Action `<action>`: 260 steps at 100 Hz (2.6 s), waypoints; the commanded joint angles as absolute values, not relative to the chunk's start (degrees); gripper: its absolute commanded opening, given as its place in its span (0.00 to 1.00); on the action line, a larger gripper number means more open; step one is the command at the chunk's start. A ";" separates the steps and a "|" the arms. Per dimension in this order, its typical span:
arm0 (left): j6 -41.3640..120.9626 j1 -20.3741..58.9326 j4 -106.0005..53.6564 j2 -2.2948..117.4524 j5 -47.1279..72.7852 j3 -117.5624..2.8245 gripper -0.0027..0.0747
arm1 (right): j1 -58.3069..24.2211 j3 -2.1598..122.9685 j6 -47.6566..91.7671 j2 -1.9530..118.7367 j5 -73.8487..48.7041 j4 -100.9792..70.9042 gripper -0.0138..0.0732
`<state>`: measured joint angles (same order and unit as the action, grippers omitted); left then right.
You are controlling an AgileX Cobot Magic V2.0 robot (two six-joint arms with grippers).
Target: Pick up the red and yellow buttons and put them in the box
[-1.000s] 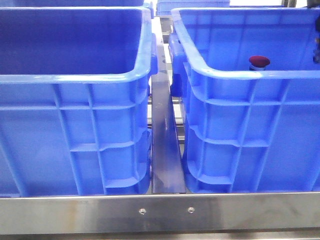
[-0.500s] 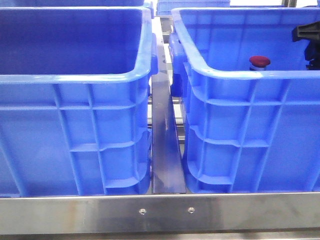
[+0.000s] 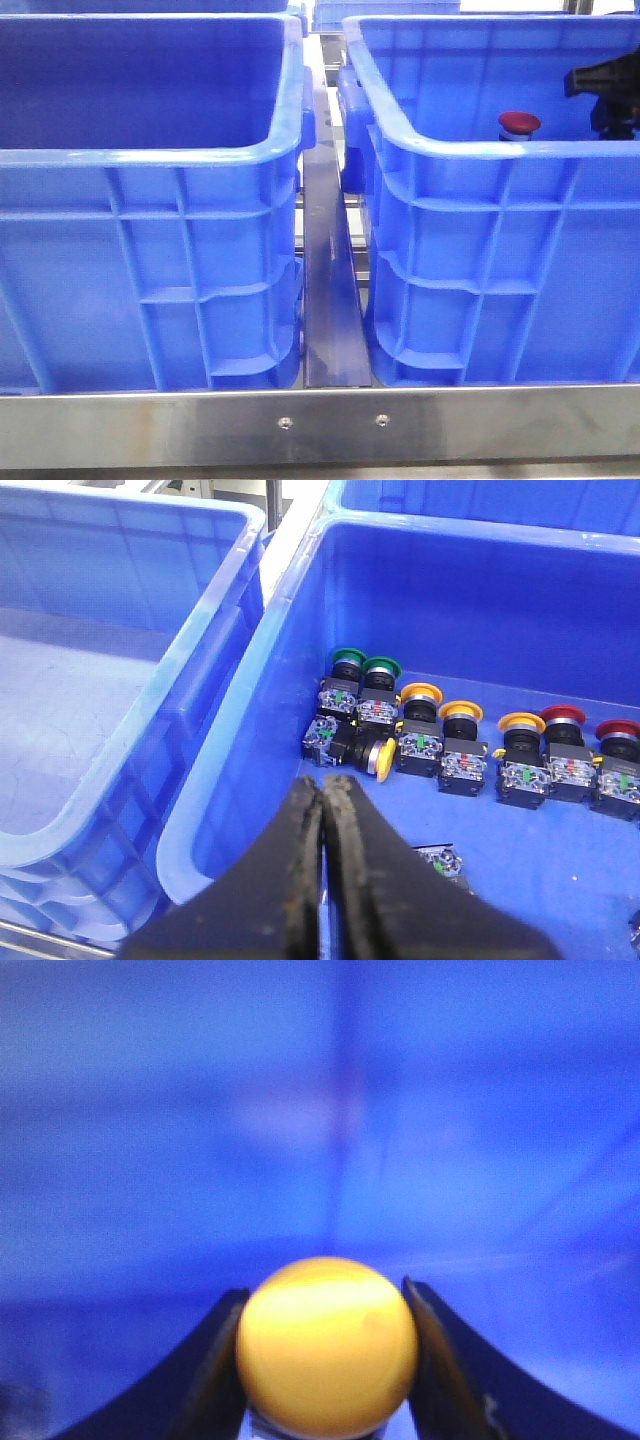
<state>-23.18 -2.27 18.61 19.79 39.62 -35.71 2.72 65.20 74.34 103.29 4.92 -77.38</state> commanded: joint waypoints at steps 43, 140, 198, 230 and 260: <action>-23.69 -2.43 18.97 20.31 35.55 -37.27 0.01 | 3.00 65.23 74.98 102.67 3.44 -77.37 0.35; -23.69 -2.43 18.00 20.31 35.55 -37.27 0.01 | 3.00 61.82 74.98 99.57 -1.08 -77.94 0.65; -23.69 -2.43 18.00 20.31 35.55 -37.27 0.01 | 3.91 56.52 74.93 79.80 1.31 -78.05 0.65; -23.69 -2.43 17.88 20.31 35.55 -37.27 0.01 | 3.91 47.31 74.93 62.45 0.00 -80.46 0.65; -23.69 -2.43 17.85 20.31 35.55 -37.27 0.01 | 3.91 40.45 74.93 47.98 -4.04 -80.51 0.60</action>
<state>-23.18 -2.27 17.53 19.79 39.62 -35.71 3.62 40.30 74.46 52.07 -2.50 -80.07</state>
